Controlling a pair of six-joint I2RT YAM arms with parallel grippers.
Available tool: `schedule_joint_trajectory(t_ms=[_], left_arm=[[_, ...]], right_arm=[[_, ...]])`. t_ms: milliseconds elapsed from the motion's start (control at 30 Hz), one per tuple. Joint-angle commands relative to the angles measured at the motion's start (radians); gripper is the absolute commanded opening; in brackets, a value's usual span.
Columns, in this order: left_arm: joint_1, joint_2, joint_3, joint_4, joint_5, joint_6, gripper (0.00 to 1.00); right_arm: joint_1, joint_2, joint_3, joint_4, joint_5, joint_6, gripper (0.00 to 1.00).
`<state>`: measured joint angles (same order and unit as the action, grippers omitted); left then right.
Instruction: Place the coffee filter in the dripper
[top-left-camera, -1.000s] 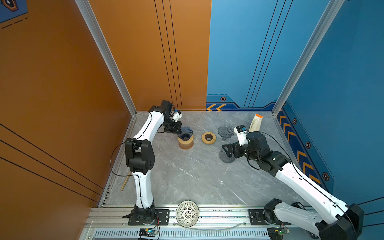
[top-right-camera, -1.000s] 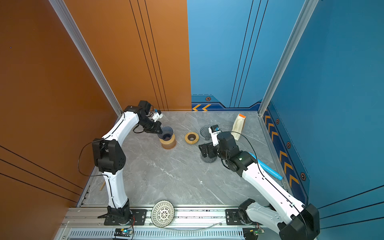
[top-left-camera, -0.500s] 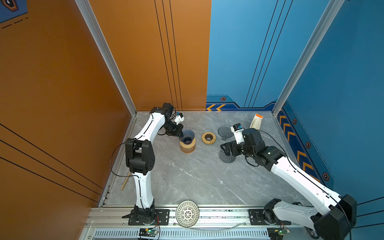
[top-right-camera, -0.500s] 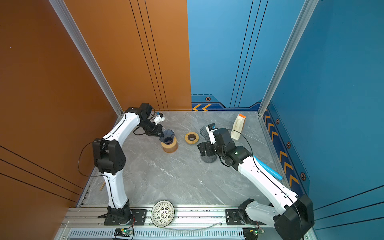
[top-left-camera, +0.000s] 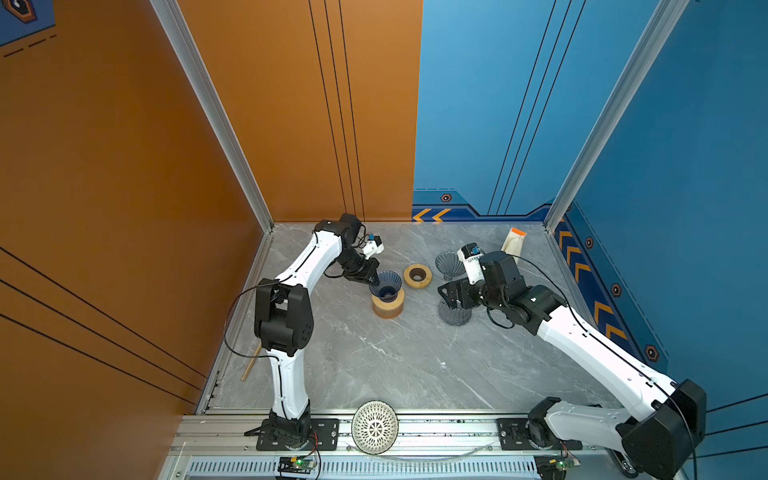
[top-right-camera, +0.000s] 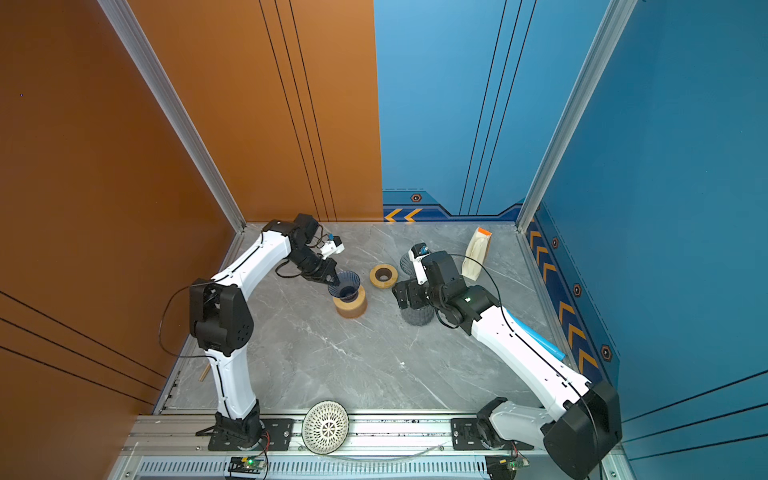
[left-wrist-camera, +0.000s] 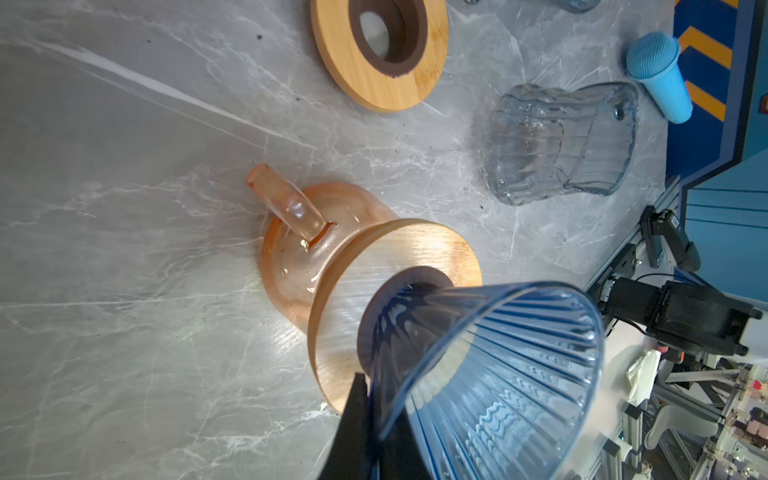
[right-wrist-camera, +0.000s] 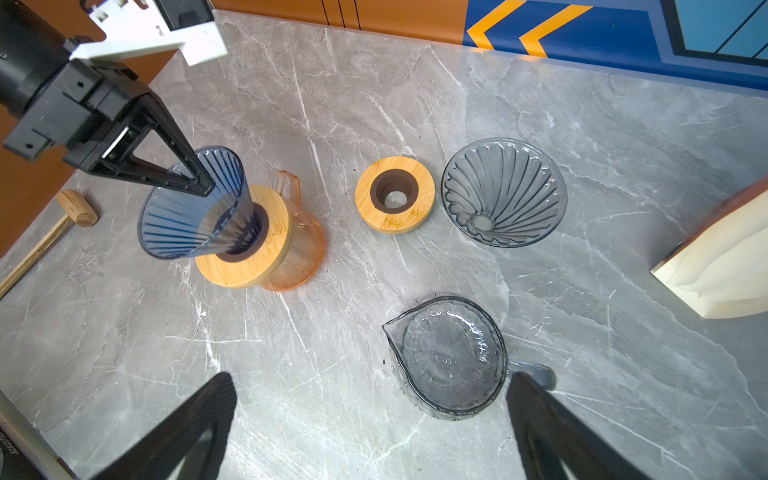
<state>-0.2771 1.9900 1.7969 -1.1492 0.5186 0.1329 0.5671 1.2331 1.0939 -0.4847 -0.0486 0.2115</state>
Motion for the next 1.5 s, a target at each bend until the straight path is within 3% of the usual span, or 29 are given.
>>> schedule_joint_trajectory(t_ms=[0,233,533,767,867,967,1067,1233,1467], left_arm=[[-0.036,-0.036,-0.037,-0.077,-0.053,0.022,0.00],[-0.042,-0.037,0.003,-0.079,-0.064,0.005,0.00],[-0.046,-0.062,0.068,-0.077,-0.006,-0.018,0.27],[-0.049,-0.117,0.079,-0.075,-0.028,-0.038,0.36],[-0.046,-0.152,0.045,-0.037,-0.075,-0.078,0.41],[-0.035,-0.196,-0.018,0.033,-0.071,-0.129,0.41],[-0.028,-0.243,-0.099,0.126,-0.067,-0.188,0.39],[-0.030,-0.280,-0.213,0.254,-0.036,-0.257,0.31],[-0.049,-0.249,-0.257,0.291,-0.032,-0.271,0.22]], right_arm=[[0.014,0.031,0.051,-0.046,0.009,0.034,1.00],[0.055,0.124,0.117,-0.057,0.008,0.066,0.97],[0.094,0.275,0.218,-0.056,0.020,0.147,0.90],[0.106,0.351,0.295,-0.052,-0.043,0.173,0.81],[0.110,0.378,0.319,-0.054,-0.084,0.185,0.72],[0.114,0.413,0.341,-0.058,-0.119,0.193,0.63],[0.123,0.446,0.369,-0.072,-0.129,0.195,0.61],[0.128,0.495,0.417,-0.100,-0.139,0.194,0.51],[0.168,0.558,0.491,-0.194,-0.112,0.180,0.33]])
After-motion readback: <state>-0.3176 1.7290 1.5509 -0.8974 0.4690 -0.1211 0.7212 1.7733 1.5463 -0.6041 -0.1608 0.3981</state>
